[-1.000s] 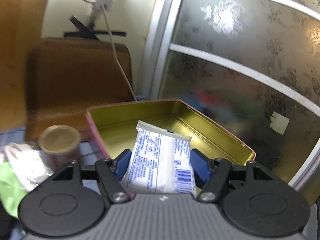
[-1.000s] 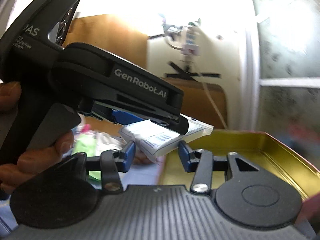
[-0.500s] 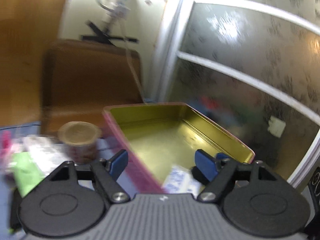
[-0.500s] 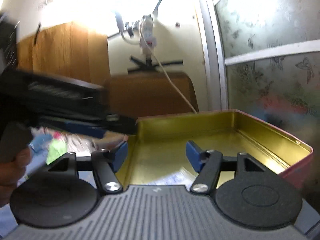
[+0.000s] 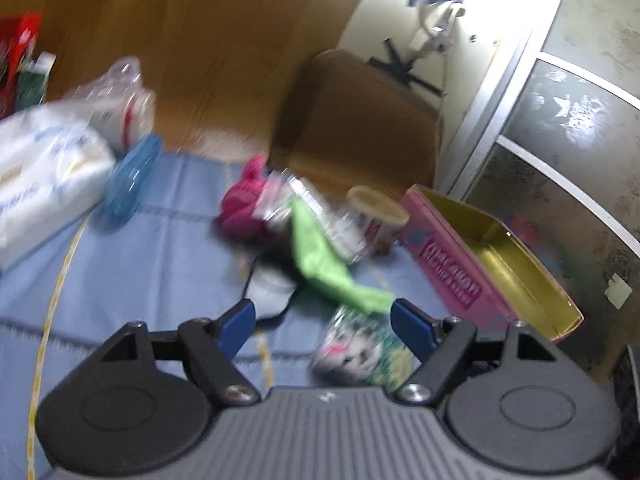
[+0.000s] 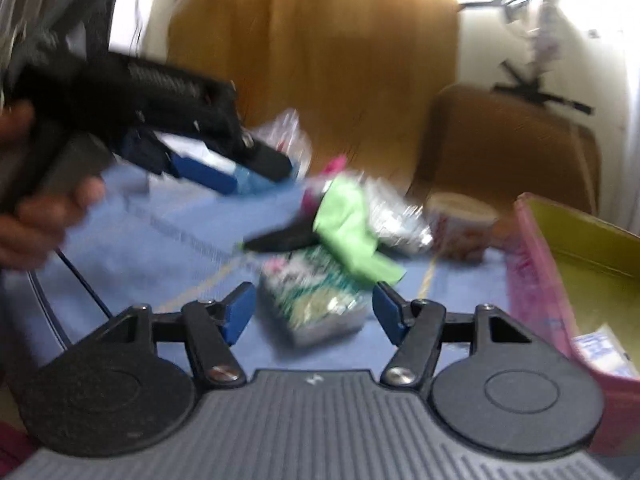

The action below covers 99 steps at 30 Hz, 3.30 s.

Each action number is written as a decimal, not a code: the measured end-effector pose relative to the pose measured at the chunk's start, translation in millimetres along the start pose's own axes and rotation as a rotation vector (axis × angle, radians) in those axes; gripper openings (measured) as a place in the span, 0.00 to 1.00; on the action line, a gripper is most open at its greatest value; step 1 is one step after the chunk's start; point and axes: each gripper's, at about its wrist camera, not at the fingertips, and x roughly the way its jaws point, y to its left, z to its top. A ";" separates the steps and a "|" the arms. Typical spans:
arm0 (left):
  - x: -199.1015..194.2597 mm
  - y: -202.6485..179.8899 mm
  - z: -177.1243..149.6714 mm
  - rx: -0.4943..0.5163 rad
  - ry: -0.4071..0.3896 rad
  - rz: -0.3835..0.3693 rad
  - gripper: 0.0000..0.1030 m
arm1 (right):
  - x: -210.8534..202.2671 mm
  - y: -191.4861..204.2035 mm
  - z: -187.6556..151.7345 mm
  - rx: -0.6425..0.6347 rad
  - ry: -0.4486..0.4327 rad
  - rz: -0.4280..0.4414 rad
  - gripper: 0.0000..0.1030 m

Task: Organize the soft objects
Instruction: 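Grasp the green patterned tissue pack with the left tool, then carry the green tissue pack into the tin and open the left tool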

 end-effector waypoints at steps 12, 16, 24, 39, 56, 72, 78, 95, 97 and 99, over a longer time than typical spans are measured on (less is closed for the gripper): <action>-17.3 58.0 -16.5 -0.129 -0.009 0.024 0.75 | 57.4 35.7 26.8 0.083 0.112 0.113 0.37; -28.1 74.8 -16.7 -0.166 -0.022 0.050 0.75 | 65.5 68.8 36.5 0.026 0.100 0.146 0.41; -51.4 107.1 -23.4 -0.244 -0.052 0.061 0.78 | 51.2 69.7 29.9 -0.009 0.083 0.184 0.66; -31.5 80.5 -17.9 -0.181 0.027 -0.028 0.81 | 52.6 61.1 32.1 -0.025 0.077 0.145 0.75; -13.4 37.0 3.7 -0.090 0.021 -0.020 0.61 | 47.5 50.8 40.4 0.044 0.032 0.141 0.49; 69.4 -159.3 40.7 0.277 0.042 -0.196 0.61 | -52.4 -66.1 20.3 0.138 -0.183 -0.269 0.49; 115.3 -211.2 26.9 0.331 0.117 -0.260 0.61 | -71.3 -106.7 -10.1 0.236 -0.162 -0.372 0.49; 135.8 -215.3 15.8 0.318 0.141 -0.258 0.80 | -72.0 -132.9 -30.7 0.322 -0.087 -0.479 0.85; 124.3 -205.1 21.0 0.292 0.110 -0.258 0.81 | -73.5 -129.6 -27.1 0.318 -0.104 -0.476 0.85; 109.5 -190.3 27.0 0.265 0.073 -0.257 0.83 | -75.5 -124.3 -21.7 0.310 -0.129 -0.475 0.85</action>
